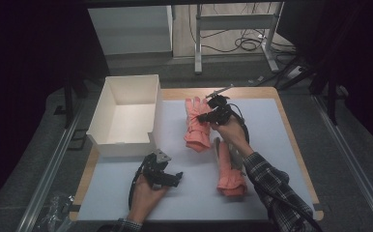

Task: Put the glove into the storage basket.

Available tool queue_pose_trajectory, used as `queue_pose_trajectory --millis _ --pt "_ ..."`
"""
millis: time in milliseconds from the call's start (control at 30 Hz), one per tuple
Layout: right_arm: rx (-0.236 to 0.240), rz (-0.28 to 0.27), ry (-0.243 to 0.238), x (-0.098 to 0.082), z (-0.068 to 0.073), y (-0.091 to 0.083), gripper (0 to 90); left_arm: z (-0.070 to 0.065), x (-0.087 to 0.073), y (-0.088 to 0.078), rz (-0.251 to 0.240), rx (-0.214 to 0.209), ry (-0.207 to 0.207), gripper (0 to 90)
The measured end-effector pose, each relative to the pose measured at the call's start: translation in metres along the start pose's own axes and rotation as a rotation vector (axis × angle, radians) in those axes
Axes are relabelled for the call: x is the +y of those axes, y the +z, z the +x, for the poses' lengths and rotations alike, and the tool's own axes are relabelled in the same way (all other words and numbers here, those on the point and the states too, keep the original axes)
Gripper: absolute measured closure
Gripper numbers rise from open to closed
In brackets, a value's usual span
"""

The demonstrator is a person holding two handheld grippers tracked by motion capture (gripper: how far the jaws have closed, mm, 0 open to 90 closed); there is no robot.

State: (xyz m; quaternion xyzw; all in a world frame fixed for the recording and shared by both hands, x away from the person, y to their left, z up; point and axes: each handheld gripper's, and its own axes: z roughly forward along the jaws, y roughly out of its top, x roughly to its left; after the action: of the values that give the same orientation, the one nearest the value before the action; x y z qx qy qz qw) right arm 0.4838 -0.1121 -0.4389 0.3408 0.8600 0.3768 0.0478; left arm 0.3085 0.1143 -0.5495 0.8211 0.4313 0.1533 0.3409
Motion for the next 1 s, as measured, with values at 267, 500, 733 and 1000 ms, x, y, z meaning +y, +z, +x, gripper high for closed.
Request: queue_pose_trajectory --millis 267,500,733,1000 --pt "0.035 -0.022 -0.023 -0.001 0.013 -0.03 85.8 0.0 0.0 0.0 -0.001 0.001 0.0 2.1" --pt "0.047 -0.031 -0.03 -0.012 0.017 -0.05 85.8 0.0 0.0 0.0 0.0 0.001 0.002 2.0" --pt "0.052 -0.033 -0.036 -0.029 0.022 -0.074 85.8 0.0 0.0 0.0 -0.002 0.001 -0.003 2.0" --pt "0.035 -0.031 -0.039 -0.059 0.025 -0.105 85.6 0.0 0.0 0.0 -0.003 0.002 -0.002 2.0"
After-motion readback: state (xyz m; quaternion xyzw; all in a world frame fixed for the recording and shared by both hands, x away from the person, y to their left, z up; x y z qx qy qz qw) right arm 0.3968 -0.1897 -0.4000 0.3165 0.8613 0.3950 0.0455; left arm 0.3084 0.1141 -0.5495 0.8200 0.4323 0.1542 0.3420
